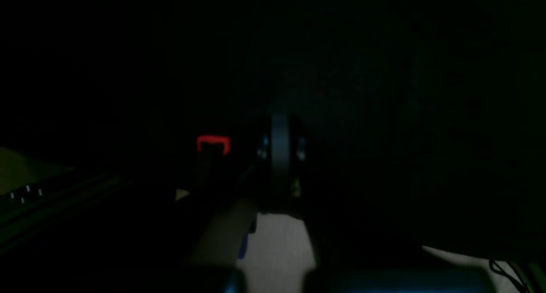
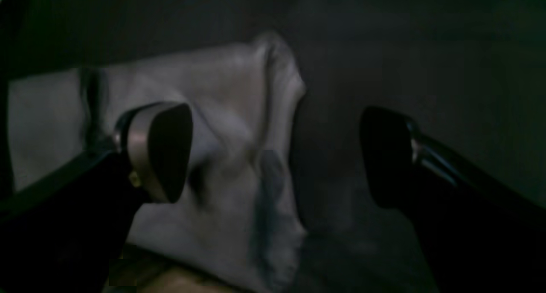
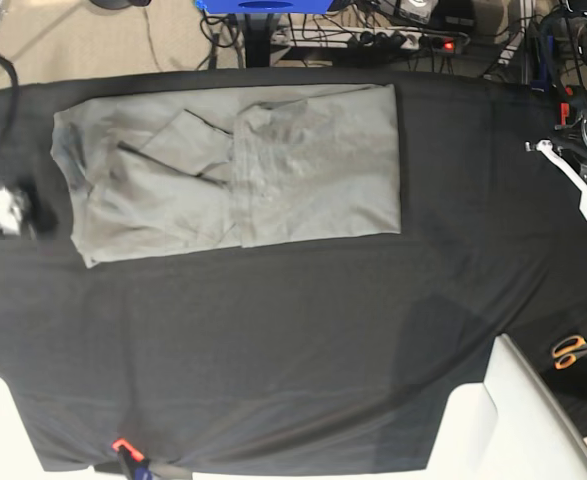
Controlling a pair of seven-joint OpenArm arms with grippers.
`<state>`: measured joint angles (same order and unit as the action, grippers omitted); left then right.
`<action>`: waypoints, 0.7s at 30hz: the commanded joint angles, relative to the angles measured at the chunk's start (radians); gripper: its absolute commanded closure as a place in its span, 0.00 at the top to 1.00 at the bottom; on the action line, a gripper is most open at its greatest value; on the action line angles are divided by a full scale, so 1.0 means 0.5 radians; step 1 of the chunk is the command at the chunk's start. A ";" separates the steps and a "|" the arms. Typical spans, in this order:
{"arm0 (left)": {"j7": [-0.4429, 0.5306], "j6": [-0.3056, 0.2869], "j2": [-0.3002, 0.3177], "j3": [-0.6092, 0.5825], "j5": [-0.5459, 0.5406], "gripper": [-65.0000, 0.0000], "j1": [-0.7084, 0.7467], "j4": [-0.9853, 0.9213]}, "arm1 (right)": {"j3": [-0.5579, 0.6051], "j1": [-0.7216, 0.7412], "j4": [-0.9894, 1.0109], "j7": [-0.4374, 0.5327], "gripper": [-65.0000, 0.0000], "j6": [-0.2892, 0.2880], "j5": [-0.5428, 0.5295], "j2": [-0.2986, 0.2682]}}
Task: Fold the T-shirt properly
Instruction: 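Grasp the shirt's end edge with the right gripper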
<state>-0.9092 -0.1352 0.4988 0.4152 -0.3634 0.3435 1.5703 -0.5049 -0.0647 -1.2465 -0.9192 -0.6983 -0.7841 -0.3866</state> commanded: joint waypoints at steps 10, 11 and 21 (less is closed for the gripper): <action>0.108 0.008 0.035 0.003 0.010 0.00 0.011 0.025 | -0.014 0.091 0.463 -0.146 0.91 0.000 -0.032 -0.051; 0.129 0.008 0.035 0.003 0.010 0.00 0.042 0.025 | -0.014 0.097 0.463 -0.176 0.91 0.000 -0.032 -0.029; 0.230 0.008 0.014 0.003 0.010 0.00 0.137 0.028 | 0.180 0.140 0.469 -0.278 0.91 0.000 -0.029 0.090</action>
<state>-0.8017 -0.1352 0.4873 0.4088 -0.3649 0.4110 1.5707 -0.4168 -0.0025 -1.0046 -1.0481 -0.6971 -0.8040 -0.3351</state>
